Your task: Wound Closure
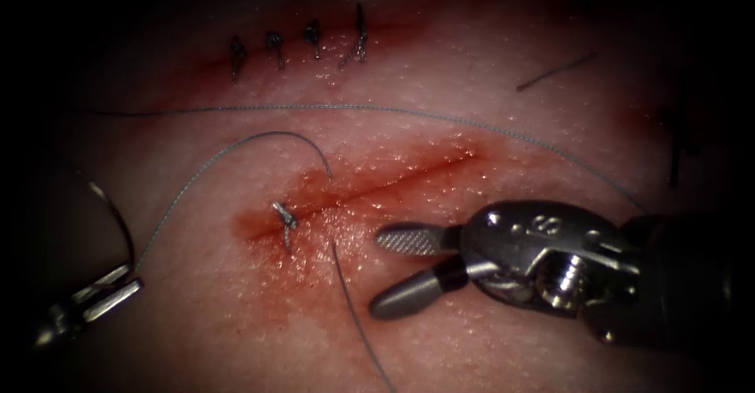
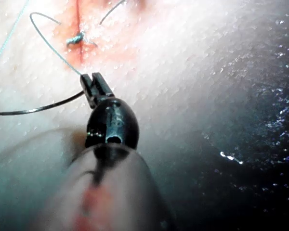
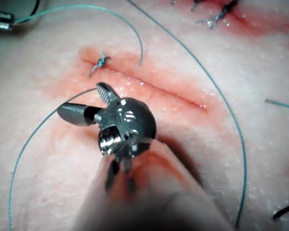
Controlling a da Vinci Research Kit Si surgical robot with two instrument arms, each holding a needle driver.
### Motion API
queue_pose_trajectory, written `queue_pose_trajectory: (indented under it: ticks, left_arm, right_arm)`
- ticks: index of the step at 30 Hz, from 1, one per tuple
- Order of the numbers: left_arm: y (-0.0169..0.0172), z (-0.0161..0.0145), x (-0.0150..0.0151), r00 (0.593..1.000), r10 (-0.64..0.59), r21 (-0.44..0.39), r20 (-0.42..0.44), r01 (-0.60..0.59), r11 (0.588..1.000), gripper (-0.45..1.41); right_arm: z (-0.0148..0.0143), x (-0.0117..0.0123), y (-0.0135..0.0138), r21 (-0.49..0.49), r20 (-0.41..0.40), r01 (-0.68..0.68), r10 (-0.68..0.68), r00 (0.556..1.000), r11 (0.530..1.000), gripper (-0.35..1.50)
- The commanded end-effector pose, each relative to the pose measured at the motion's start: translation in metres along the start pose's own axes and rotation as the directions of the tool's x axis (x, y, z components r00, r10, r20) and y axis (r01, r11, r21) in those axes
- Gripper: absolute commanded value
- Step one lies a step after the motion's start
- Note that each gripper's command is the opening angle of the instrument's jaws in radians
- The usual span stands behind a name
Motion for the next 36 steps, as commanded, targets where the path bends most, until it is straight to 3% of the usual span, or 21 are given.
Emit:
queue_pose_trajectory:
  ticks: [1,4,7,11,17,20,23,24,32,36]
  left_arm:
    - [0.0009,0.0005,-0.0004,1.0,-0.002,-0.002,0.0,0.002,1.0,-0.45]
    - [0.0009,0.0005,-0.0005,1.0,-0.001,-0.001,0.0,0.001,1.0,-0.45]
    - [0.0009,0.0006,-0.0005,1.0,0.0,-0.001,0.0,0.0,1.0,-0.45]
    - [0.0009,0.0006,-0.0005,1.0,0.0,-0.001,0.0,0.0,1.0,-0.45]
    - [0.0009,0.0006,-0.0005,1.0,0.0,-0.001,0.0,0.0,1.0,-0.45]
    - [0.0009,0.0006,-0.0005,1.0,0.0,-0.003,-0.001,0.0,1.0,-0.45]
    - [0.0009,0.0006,-0.0005,1.0,0.0,-0.002,-0.001,0.0,1.0,-0.45]
    - [0.001,0.0007,-0.0005,1.0,0.0,-0.003,-0.002,0.0,1.0,-0.45]
    - [0.001,0.0007,-0.0006,1.0,0.0,-0.002,-0.002,0.0,1.0,-0.45]
    - [0.001,0.0007,-0.0006,1.0,0.0,-0.002,-0.002,0.0,1.0,-0.45]
  right_arm:
    - [0.0007,-0.0014,0.0013,-0.002,0.014,0.103,-0.103,0.995,0.995,1.25]
    - [0.0016,-0.0023,0.0026,0.027,0.058,0.321,-0.322,0.945,0.947,1.18]
    - [0.0031,-0.0035,0.0035,0.063,0.018,0.441,-0.443,0.896,0.895,1.05]
    - [0.0054,-0.005,0.0045,0.05,-0.051,0.499,-0.497,0.866,0.865,0.96]
    - [0.0078,-0.005,0.0052,-0.009,-0.042,0.525,-0.525,0.85,0.851,0.93]
    - [0.0088,-0.0046,0.0049,-0.024,-0.049,0.535,-0.536,0.843,0.844,0.79]
    - [0.0098,-0.0042,0.0046,-0.037,-0.059,0.536,-0.538,0.841,0.843,0.36]
    - [0.0102,-0.0041,0.0045,-0.026,-0.063,0.536,-0.537,0.841,0.844,-0.35]
    - [0.0106,-0.0045,0.0035,-0.015,-0.066,0.558,-0.558,0.827,0.829,-0.35]
    - [0.0097,-0.0054,0.0016,0.032,-0.064,0.581,-0.578,0.813,0.813,-0.35]
